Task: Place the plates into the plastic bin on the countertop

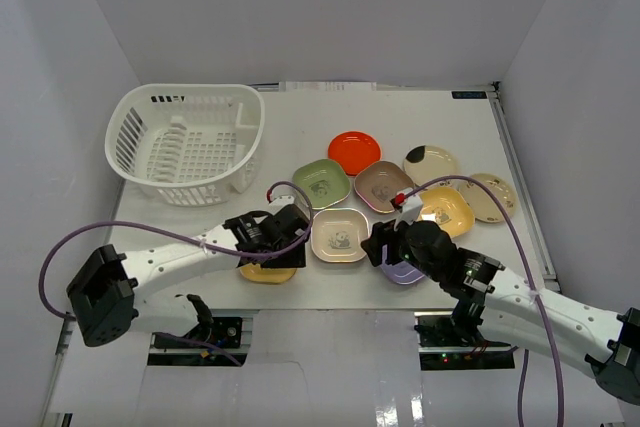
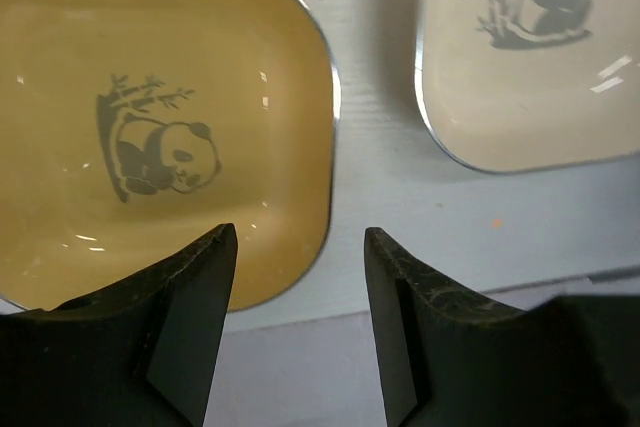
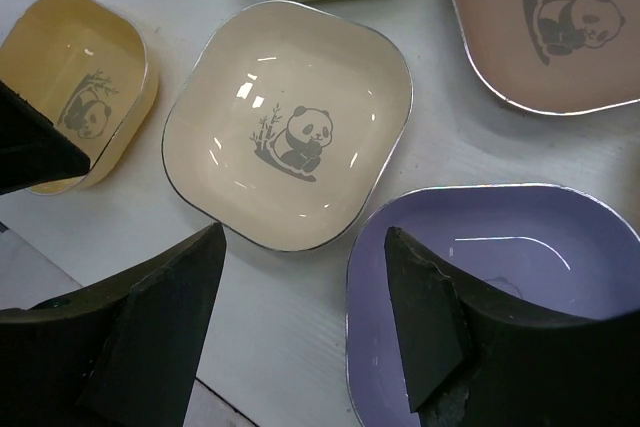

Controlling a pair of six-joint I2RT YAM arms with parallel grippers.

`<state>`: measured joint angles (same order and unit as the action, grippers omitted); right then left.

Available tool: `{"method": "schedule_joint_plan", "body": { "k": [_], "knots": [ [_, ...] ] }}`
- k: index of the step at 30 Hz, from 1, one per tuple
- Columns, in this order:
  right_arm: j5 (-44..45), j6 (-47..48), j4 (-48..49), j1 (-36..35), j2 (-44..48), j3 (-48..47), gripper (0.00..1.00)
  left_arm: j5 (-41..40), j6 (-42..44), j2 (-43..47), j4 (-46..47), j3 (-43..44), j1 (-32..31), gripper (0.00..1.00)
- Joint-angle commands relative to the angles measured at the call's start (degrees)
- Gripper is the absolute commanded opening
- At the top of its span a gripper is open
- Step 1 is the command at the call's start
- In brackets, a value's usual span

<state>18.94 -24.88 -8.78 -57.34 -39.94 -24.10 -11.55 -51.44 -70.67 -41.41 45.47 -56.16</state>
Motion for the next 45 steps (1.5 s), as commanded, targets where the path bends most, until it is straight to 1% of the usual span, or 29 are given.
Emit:
{"method": "schedule_joint_plan", "body": {
  "k": [1, 6, 9, 10, 13, 16, 22, 25, 26, 28, 29, 31, 34, 36, 38, 39, 43, 44, 45],
  "knots": [
    [-1.09, 0.54, 3.94, -0.05, -0.84, -1.30, 0.71, -11.12, -2.26, -2.62, -2.28, 1.90, -0.70, 0.64],
    [-2.50, 1.06, 5.08, -0.05, -3.03, -1.48, 0.71, -11.91, -1.38, -8.50, 0.45, 1.90, -0.79, 0.61],
    [-3.73, 1.24, 6.49, -0.05, -3.91, -1.48, 0.71, -13.23, -1.47, -10.62, 1.41, 1.64, -0.70, 0.51],
    [-4.17, 1.24, 7.01, -0.05, -4.17, -1.13, 0.71, -13.32, -1.47, -10.89, 1.59, 1.46, -0.79, 0.46],
    [-5.31, 1.42, 8.07, -0.14, -6.19, -1.04, 0.70, -12.89, -1.21, -11.24, 3.26, 0.93, -0.79, 0.41],
    [-6.28, 1.86, 8.07, -0.14, -8.48, -2.18, 0.70, -10.87, -1.38, -10.46, 3.88, 1.55, -0.79, 0.45],
    [-6.81, 2.21, 10.27, -0.14, -9.62, -2.71, 0.70, -14.55, -3.93, -2.99, 1.86, 1.46, -0.79, 0.54],
    [-6.99, 2.12, 10.36, -0.14, -9.98, -2.71, 0.70, -13.59, -4.89, 0.71, 2.90, 1.37, -0.79, 0.56],
    [-6.99, 1.95, 10.36, -0.14, -9.89, -2.62, 0.70, -12.02, -4.90, 1.41, 3.43, 1.29, -0.88, 0.56],
    [-6.81, 1.77, 10.97, -0.14, -9.80, -2.18, 0.71, -9.73, -3.94, 1.07, 6.15, 0.50, -0.88, 0.56],
    [-6.72, 1.59, 11.15, -0.05, -9.72, -1.83, 0.70, -7.89, -3.84, -0.50, 6.60, 0.32, -0.88, 0.56],
    [-6.98, 1.51, 11.32, -0.14, -10.06, -1.92, 0.70, -7.08, -3.67, -2.62, 7.21, -0.12, -0.79, 0.56],
    [-7.16, 1.51, 11.24, -0.14, -10.33, -2.27, 0.70, -6.82, -3.32, -5.17, 8.53, -1.09, -0.79, 0.56],
    [-7.34, 1.77, 11.06, -0.31, -10.59, -2.44, 0.70, -8.13, -2.88, -6.31, 8.54, -1.18, -0.79, 0.56],
    [-7.51, 1.77, 11.15, -0.23, -10.86, -2.45, 0.70, -9.01, -2.53, -7.28, 8.45, -1.00, -0.79, 0.53],
    [-7.60, 1.77, 11.15, -0.31, -10.94, -2.45, 0.70, -9.28, -2.35, -8.42, 8.45, -1.00, -0.88, 0.52],
    [-7.86, 1.77, 11.94, -0.40, -11.73, -2.53, 0.70, -10.68, -2.35, -10.18, 7.84, -1.18, -0.79, 0.30],
    [-7.95, 1.77, 12.46, -0.49, -12.00, -2.53, 0.70, -11.29, -2.87, -9.92, 7.57, -1.26, -0.88, 0.15],
    [-8.21, 1.77, 12.81, -0.49, -12.52, -2.62, 0.70, -12.00, -3.14, -9.49, 6.44, -1.18, -0.79, 0.08]
  ]
}}
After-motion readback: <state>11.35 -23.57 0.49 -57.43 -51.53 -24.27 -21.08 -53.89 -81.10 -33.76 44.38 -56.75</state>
